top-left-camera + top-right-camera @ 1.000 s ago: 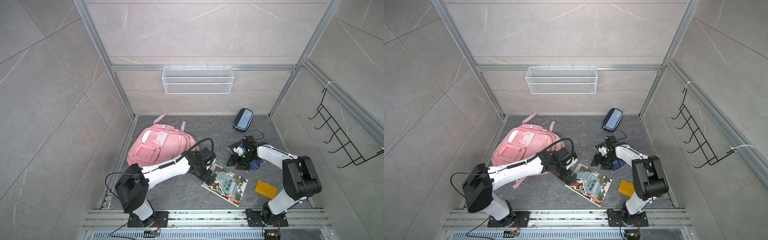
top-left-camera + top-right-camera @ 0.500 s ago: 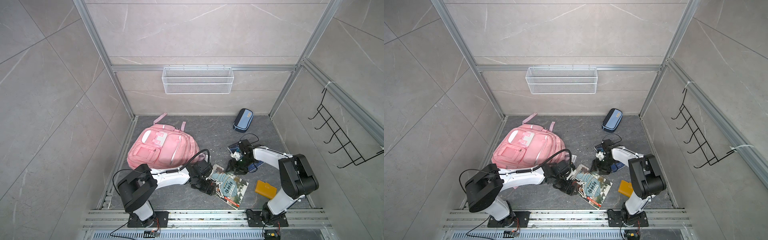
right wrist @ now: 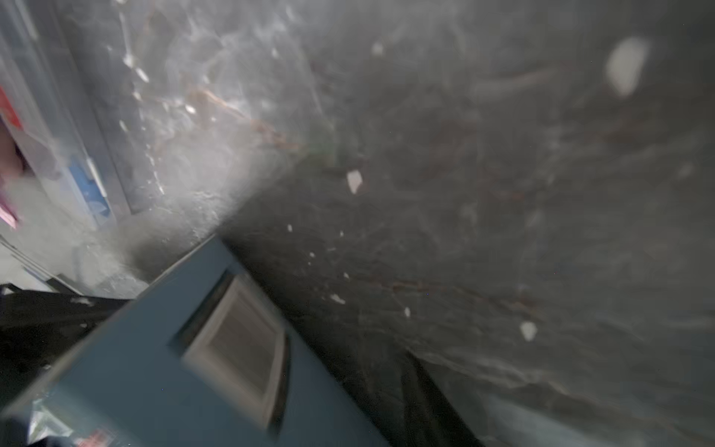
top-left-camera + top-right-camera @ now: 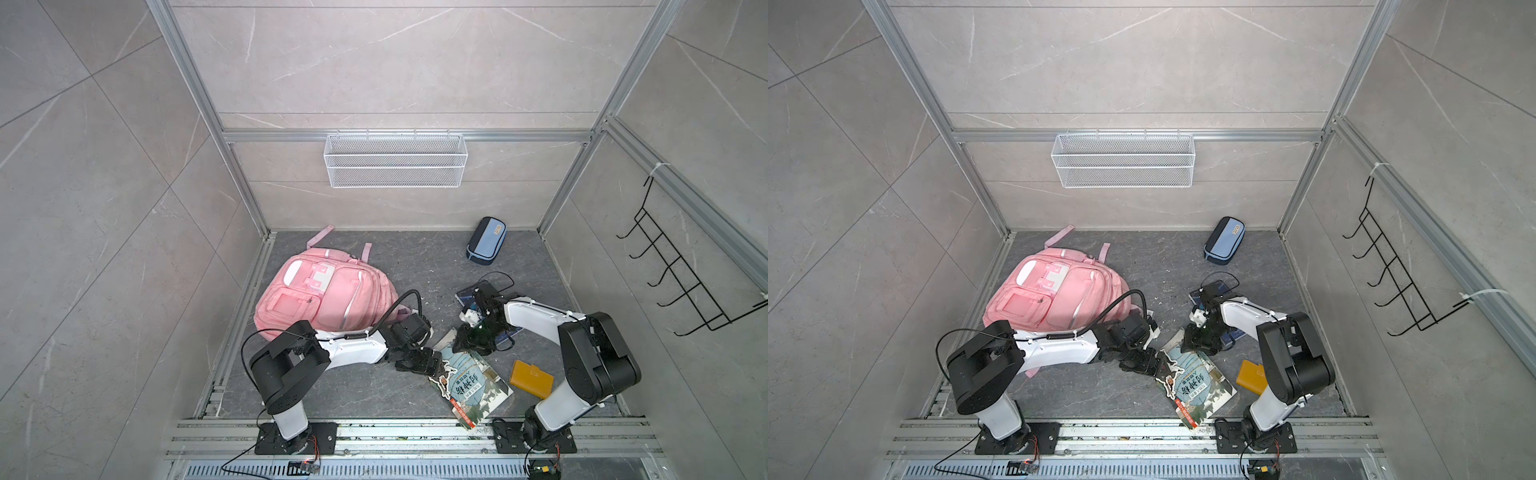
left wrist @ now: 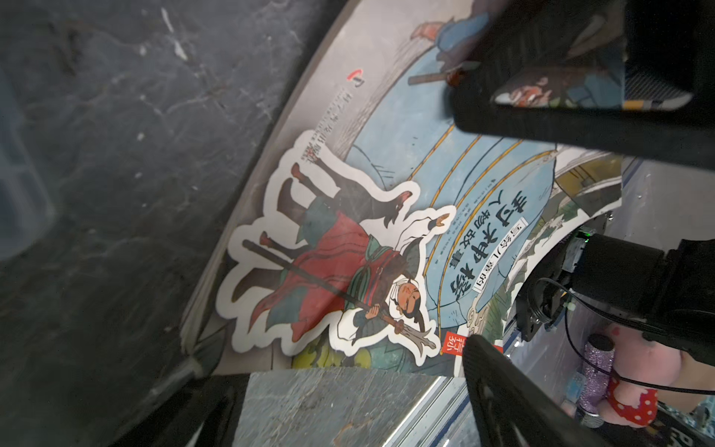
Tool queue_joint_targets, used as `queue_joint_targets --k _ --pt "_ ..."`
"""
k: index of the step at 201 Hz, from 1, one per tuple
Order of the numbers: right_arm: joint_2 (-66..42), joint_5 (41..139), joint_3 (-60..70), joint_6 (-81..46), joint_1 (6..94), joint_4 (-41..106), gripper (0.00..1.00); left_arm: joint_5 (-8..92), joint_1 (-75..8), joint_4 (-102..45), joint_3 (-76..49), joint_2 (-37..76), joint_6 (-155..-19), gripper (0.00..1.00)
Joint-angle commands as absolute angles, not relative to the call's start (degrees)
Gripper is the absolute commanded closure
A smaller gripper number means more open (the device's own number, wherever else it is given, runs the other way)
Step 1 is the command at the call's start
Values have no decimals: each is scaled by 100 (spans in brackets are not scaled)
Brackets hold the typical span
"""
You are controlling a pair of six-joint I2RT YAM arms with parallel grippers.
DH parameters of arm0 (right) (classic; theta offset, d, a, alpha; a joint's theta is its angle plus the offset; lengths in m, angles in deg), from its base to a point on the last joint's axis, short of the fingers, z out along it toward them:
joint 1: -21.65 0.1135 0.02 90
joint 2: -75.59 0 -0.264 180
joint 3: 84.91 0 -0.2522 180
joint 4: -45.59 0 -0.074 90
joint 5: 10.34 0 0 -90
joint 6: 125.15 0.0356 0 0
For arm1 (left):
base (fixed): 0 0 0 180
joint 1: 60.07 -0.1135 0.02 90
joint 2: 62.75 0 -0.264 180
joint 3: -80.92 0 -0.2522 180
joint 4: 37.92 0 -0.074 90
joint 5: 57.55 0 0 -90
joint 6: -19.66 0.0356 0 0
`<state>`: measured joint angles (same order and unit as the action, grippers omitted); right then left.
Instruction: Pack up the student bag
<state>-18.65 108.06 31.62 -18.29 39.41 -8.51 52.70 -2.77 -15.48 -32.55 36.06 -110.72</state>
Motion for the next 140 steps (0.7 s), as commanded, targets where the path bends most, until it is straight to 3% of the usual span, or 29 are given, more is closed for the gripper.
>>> queue_joint_targets --k 1,37,83,98,140 --pt "-1874 11218 3241 -1803 4027 -926 70 5169 -500 -1542 -3684 3867 -11140 12" --pt "-1539 11261 3007 -2009 4023 -878 100 5252 -731 -1370 -3495 3634 -10764 11" --pt "-510 11853 2290 -2433 4020 -259 100 5774 -1391 -1059 -2922 2468 -10683 10" --pt "-287 12195 1961 -2406 4024 110 100 5818 -1726 -779 -2675 1990 -10667 1" --pt "-750 12832 393 -2237 4023 484 100 5969 -2899 -121 -2237 831 -10422 0"
